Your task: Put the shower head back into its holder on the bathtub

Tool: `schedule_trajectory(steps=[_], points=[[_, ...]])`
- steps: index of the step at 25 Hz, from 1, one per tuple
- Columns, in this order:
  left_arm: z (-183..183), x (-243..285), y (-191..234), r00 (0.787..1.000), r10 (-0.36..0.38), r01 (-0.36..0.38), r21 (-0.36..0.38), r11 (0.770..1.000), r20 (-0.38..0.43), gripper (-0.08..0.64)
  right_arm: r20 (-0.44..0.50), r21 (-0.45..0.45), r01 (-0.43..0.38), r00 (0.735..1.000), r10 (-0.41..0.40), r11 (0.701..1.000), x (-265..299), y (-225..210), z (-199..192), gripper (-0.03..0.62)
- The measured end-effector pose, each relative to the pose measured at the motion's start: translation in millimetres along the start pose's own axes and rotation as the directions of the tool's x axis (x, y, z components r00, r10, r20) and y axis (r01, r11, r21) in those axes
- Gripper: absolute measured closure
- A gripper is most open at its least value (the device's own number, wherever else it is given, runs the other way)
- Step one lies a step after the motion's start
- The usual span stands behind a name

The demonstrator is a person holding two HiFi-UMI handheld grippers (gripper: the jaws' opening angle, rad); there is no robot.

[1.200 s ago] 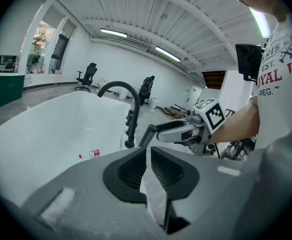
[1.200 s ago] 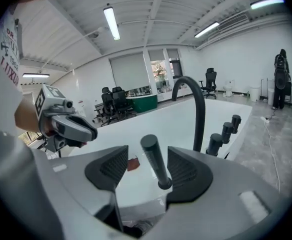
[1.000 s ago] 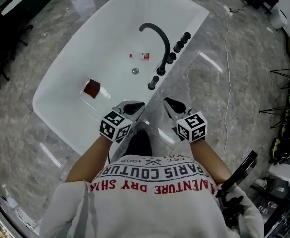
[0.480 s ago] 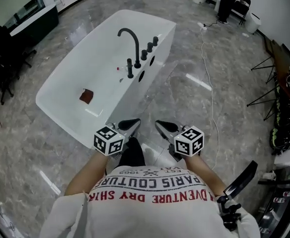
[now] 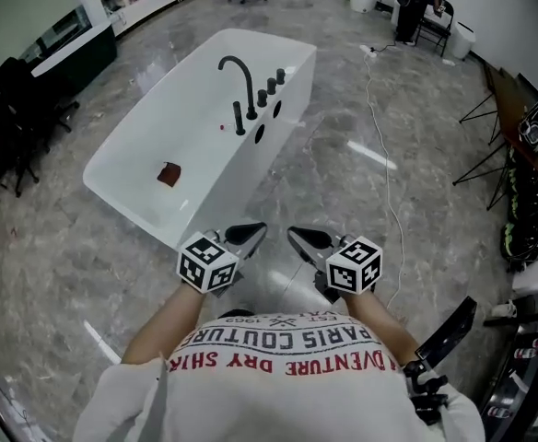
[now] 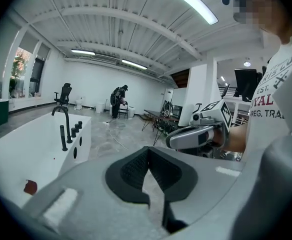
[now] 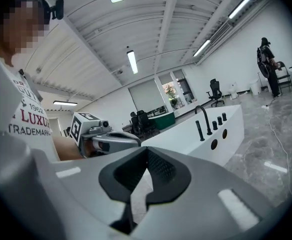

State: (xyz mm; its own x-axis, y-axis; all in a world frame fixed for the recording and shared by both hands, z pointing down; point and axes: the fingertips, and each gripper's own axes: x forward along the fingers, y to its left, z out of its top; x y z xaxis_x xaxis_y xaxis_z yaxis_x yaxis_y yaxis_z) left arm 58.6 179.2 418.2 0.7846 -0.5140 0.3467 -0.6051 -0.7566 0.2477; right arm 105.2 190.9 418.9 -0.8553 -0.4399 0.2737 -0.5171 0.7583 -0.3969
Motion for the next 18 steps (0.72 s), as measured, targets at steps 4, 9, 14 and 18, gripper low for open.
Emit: schedule_trajectory(steps=[4,9,14,18], points=[[-4,-8,-18,1.0,-0.018,0.018,-0.003,1.0,-0.007,0.558,0.004,0.034,0.024,1.0,-0.024,0.999,-18,13,-10,0.591],[-18,-27,-38,0.998,-0.06,0.06,-0.002,0.998,-0.016,0.558,0.014,0.064,0.067,0.998,-0.068,0.996,-31,39,-25,0.591],[-37,-69,-58,0.995,-0.101,0.101,0.011,0.995,-0.009,0.558,0.049,0.095,0.104,0.993,-0.109,0.99,-31,85,-42,0.592],[-50,-112,-68,0.992,-0.124,0.124,0.006,0.992,0.011,0.558,0.073,0.078,0.128,0.988,-0.134,0.989,-28,125,-51,0.591]])
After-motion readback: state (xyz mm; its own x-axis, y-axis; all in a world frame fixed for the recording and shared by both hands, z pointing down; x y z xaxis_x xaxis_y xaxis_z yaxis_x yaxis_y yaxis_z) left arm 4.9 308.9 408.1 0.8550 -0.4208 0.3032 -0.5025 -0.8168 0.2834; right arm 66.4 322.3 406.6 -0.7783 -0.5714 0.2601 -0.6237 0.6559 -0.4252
